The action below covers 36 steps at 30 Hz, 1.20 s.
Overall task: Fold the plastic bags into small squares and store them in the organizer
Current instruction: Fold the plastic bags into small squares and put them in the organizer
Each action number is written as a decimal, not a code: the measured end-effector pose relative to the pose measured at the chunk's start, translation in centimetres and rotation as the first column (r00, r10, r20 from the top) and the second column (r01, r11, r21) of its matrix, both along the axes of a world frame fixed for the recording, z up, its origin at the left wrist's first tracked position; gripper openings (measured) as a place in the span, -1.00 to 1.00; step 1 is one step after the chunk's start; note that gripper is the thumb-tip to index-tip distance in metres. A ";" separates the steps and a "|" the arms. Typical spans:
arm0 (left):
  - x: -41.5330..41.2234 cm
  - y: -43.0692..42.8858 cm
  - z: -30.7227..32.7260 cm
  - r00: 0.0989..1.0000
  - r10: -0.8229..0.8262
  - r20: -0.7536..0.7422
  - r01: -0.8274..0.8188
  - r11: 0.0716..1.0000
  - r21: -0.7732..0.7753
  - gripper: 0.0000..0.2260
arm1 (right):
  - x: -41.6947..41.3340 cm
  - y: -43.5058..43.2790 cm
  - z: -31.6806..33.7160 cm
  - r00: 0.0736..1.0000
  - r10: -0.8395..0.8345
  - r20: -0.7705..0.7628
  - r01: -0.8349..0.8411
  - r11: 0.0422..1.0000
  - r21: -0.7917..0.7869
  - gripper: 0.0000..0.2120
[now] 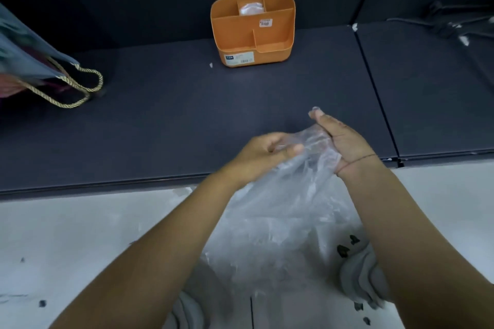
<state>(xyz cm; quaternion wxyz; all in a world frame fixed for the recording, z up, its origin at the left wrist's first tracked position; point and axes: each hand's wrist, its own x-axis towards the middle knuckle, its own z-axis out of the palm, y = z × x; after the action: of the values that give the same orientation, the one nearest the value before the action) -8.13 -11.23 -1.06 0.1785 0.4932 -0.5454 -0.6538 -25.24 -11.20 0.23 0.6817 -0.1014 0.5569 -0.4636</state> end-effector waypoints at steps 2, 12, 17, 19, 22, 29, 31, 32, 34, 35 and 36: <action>0.4 1.2 -0.4 0.995 0.090 0.045 -0.088 0.995 -0.039 -0.78 | 0.3 0.2 0.6 0.999 -0.030 0.014 0.029 0.999 0.035 -0.78; 1.7 5.2 1.7 0.739 0.670 0.071 -0.654 0.739 -0.163 -0.69 | 3.1 6.5 3.0 0.930 0.323 -0.174 -0.339 0.938 -0.075 -0.03; 1.7 7.2 2.6 0.705 0.708 0.035 -0.675 0.686 -0.270 -0.76 | 7.4 9.1 3.2 0.892 0.399 -0.212 -0.435 0.885 -0.167 0.01; 1.3 8.0 2.5 0.713 0.701 0.003 -0.682 0.695 -0.229 -0.76 | 8.5 9.6 3.4 0.907 0.366 -0.208 -0.406 0.893 -0.197 -0.31; 0.8 8.6 2.6 0.697 0.717 0.012 -0.693 0.679 -0.242 -0.64 | 8.3 9.8 3.7 0.904 0.321 -0.281 -0.369 0.919 -0.138 -0.72; 2.5 8.7 3.9 0.511 0.859 -0.023 -0.859 0.511 -0.003 -0.51 | 4.2 9.2 3.6 0.923 0.132 -0.360 -0.153 0.988 -0.030 -0.66; 3.2 8.5 4.1 0.478 0.879 -0.001 -0.877 0.477 0.054 -0.50 | 3.3 8.8 3.5 0.951 0.081 -0.299 -0.102 0.993 -0.056 -0.65; 3.4 8.3 4.2 0.467 0.884 0.009 -0.882 0.466 0.073 -0.51 | 3.0 8.8 3.7 0.967 0.068 -0.244 -0.088 0.993 -0.072 -0.58; 3.9 8.1 4.4 0.446 0.895 0.018 -0.890 0.442 0.110 -0.56 | 2.3 8.5 3.1 0.986 0.047 -0.160 -0.061 0.995 -0.083 -0.30; 4.2 8.0 4.4 0.439 0.899 0.018 -0.893 0.433 0.121 -0.57 | 2.0 8.4 3.0 0.991 0.037 -0.128 -0.048 0.995 -0.082 -0.25; 4.4 7.9 4.5 0.435 0.900 0.019 -0.895 0.430 0.123 -0.58 | 1.9 8.4 3.3 0.994 0.029 -0.108 -0.038 0.996 -0.079 -0.31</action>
<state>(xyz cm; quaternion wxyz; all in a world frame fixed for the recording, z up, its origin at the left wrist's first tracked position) -3.75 -3.33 3.47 0.4832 0.7004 -0.1573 -0.5011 -23.37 -2.79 3.51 0.6541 -0.1629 0.5713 -0.4681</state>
